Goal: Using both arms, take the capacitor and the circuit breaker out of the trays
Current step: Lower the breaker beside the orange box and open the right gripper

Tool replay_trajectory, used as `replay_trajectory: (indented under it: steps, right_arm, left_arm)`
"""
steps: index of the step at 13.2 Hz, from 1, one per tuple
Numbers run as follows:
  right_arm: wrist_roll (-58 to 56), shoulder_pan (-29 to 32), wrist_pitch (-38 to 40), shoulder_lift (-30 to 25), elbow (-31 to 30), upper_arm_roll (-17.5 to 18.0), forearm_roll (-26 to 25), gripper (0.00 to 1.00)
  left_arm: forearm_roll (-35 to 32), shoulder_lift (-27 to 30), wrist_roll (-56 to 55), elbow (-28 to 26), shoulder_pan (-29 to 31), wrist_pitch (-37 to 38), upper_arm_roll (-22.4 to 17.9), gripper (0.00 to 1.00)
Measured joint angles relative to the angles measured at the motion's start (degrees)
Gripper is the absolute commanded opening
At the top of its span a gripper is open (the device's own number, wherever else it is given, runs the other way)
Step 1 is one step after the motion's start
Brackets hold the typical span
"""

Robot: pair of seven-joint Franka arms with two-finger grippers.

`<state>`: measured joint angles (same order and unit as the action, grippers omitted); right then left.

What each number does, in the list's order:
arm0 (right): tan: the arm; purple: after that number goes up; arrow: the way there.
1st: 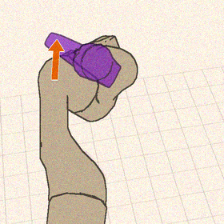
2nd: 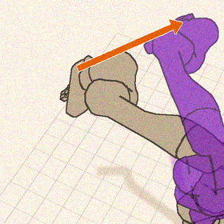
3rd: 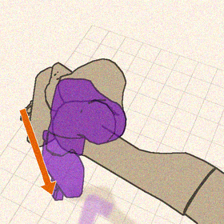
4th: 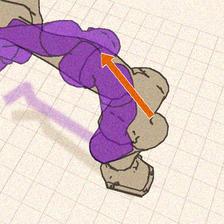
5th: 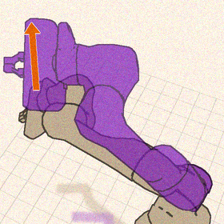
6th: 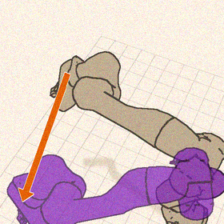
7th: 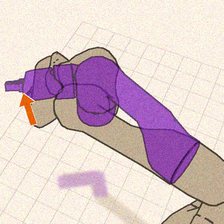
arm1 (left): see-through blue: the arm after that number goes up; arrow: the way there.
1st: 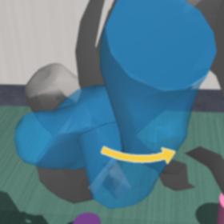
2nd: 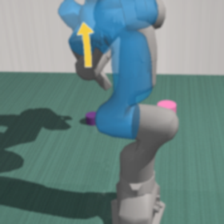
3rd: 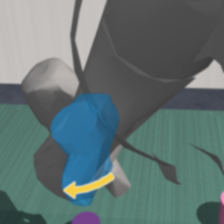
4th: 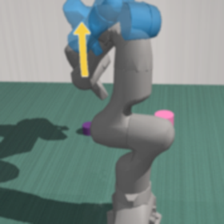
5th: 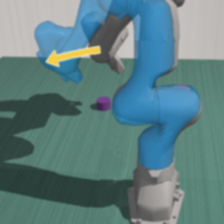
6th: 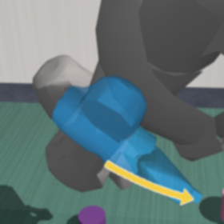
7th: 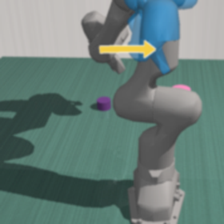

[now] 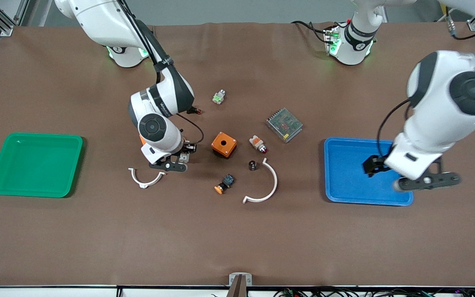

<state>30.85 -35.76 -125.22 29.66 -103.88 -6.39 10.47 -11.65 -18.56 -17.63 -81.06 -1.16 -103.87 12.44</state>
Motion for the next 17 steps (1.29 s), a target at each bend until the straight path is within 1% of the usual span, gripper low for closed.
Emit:
replay_trajectory:
  steps: [3,5,6,8,9,11,14,15,17]
  right_arm:
    - [0.0,-2.6,-2.7,1.2,-1.0,0.0,3.4,0.24]
    - [0.0,-3.3,-2.8,1.3,-1.1,0.0,4.2,0.26]
    - [0.0,-3.3,-2.8,1.3,-1.1,0.0,4.2,0.35]
    - [0.0,-3.3,-2.8,1.4,-1.1,-0.1,4.2,0.85]
    - [0.1,-3.3,-2.7,1.4,-1.1,-0.1,4.2,1.00]
    - [0.5,-3.3,-2.1,1.4,-1.1,-0.2,4.2,1.00]
    - [0.5,-3.3,2.3,-0.6,-0.4,-0.4,4.2,1.00]
    - [0.5,-3.3,5.1,-2.6,0.1,-0.6,4.2,1.00]
    - [0.5,-3.0,12.8,-8.6,1.1,-1.9,3.3,1.00]
  left_arm:
    - [0.0,1.2,4.0,-0.2,1.9,1.8,0.0,1.00]
    - [0.0,1.4,4.0,-0.2,1.9,2.6,0.1,1.00]
    - [0.0,1.5,4.0,-0.2,2.1,2.7,0.1,1.00]
    - [0.0,1.7,4.0,-0.2,2.6,2.7,0.1,1.00]
    - [0.0,2.0,4.0,-0.2,2.9,2.8,0.1,1.00]
    - [0.0,2.7,4.1,-0.2,3.3,3.6,0.1,1.00]
    - [0.0,3.8,4.1,-0.2,3.4,4.2,0.1,1.00]
    - [0.0,4.2,4.1,-0.2,3.5,4.3,0.1,1.00]
    - [0.0,5.3,4.1,-0.2,3.8,4.6,0.1,1.00]
